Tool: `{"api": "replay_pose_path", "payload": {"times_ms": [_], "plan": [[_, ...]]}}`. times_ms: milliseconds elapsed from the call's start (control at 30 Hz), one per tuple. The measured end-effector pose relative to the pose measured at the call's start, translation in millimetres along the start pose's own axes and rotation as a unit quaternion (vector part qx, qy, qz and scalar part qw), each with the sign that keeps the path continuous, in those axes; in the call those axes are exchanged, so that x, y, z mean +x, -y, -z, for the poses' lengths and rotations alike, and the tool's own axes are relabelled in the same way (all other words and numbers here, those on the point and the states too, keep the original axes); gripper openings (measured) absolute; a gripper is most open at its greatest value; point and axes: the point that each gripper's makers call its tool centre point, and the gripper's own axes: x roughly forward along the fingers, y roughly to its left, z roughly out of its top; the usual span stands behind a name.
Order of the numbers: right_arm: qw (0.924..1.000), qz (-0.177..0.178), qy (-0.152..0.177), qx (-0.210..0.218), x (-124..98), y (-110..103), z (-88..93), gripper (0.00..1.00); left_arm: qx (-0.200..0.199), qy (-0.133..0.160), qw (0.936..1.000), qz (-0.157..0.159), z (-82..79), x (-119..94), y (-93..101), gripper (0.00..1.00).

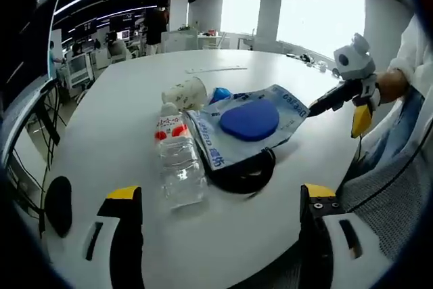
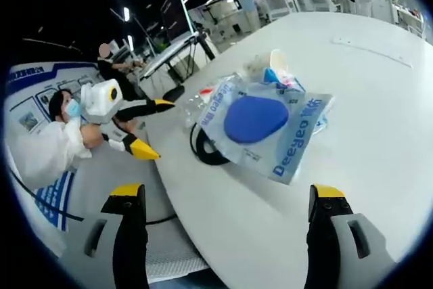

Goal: Arrange the tabletop items into an orderly group along one side of the table until the central work area is clear of visible clutter.

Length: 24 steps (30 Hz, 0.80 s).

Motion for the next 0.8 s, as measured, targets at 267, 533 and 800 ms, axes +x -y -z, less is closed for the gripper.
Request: {"api": "replay_pose_path", "payload": {"times_ms": [267,533,800], "plan": [[1.0,0.004,-0.002,0.001,0,3,3.0,1.0,-0.01,0.004,0.9999,-0.003,-0.6,-1,-3.0,1.0],[1.0,0.008,-0.001,0.003,-2,5,3.0,1.0,-0.008,0.001,1.0,0.002,1.2,0,0.2,0.99],[0.9998,0.014,0.003,0.017,-6,10,5.3,1.0,-0.009,0.003,1.0,-0.003,-2.3,-3,6.8,0.98]]}}
